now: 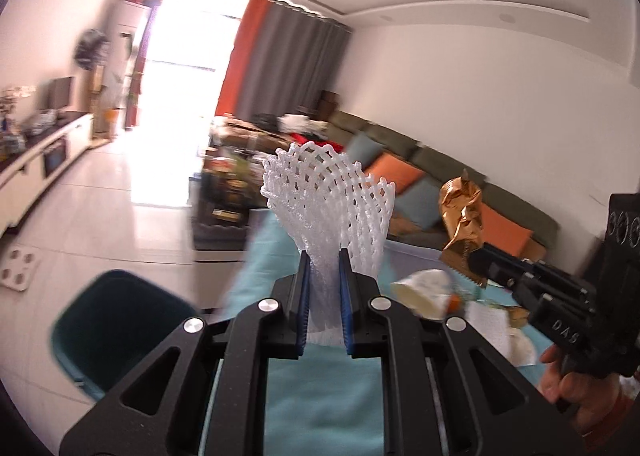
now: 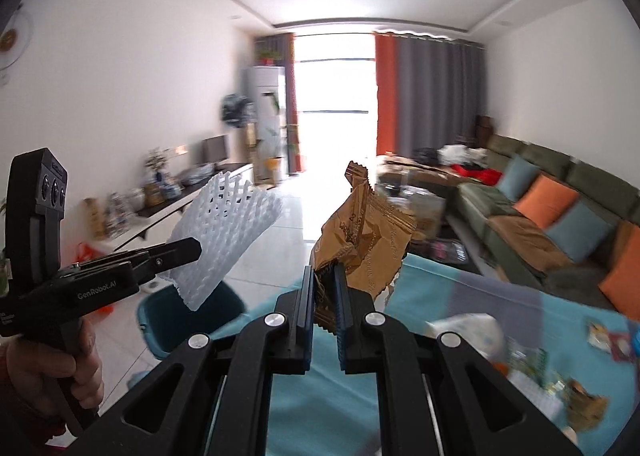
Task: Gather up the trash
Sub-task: 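Carry the foam net and gold wrapper over the teal bin with both tools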
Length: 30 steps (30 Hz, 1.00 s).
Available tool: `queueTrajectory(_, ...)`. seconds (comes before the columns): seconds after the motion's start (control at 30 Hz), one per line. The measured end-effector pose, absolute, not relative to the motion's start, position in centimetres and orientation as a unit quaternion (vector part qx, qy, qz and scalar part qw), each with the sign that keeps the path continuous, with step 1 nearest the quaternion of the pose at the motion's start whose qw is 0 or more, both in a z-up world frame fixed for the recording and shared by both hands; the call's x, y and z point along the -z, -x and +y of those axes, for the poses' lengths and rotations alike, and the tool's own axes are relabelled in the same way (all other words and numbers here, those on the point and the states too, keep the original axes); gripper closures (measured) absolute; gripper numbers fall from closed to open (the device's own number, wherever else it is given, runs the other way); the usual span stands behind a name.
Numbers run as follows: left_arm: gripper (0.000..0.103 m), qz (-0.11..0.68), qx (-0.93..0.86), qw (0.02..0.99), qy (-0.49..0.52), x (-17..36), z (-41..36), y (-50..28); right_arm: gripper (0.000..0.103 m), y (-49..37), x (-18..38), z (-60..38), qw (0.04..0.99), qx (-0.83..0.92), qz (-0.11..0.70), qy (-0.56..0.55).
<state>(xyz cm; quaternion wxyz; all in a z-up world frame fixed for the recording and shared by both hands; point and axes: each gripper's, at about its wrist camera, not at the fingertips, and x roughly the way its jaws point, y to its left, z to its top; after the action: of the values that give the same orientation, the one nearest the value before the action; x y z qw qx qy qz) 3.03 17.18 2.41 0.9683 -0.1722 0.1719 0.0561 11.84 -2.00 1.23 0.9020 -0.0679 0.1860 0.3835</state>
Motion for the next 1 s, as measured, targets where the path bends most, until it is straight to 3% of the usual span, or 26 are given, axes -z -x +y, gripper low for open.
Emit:
queueTrajectory(0.6,0.09,0.218,-0.225,0.929,0.195,0.7,29.1,5.8,0.095,-11.4,1.0,14.6,0.79,-0.543,0.264,0.107)
queueTrajectory(1.0,0.089,0.295,-0.247,0.895,0.225,9.7,32.3,0.3,0.095,-13.1,6.3,22.0,0.723,-0.559,0.388,0.117)
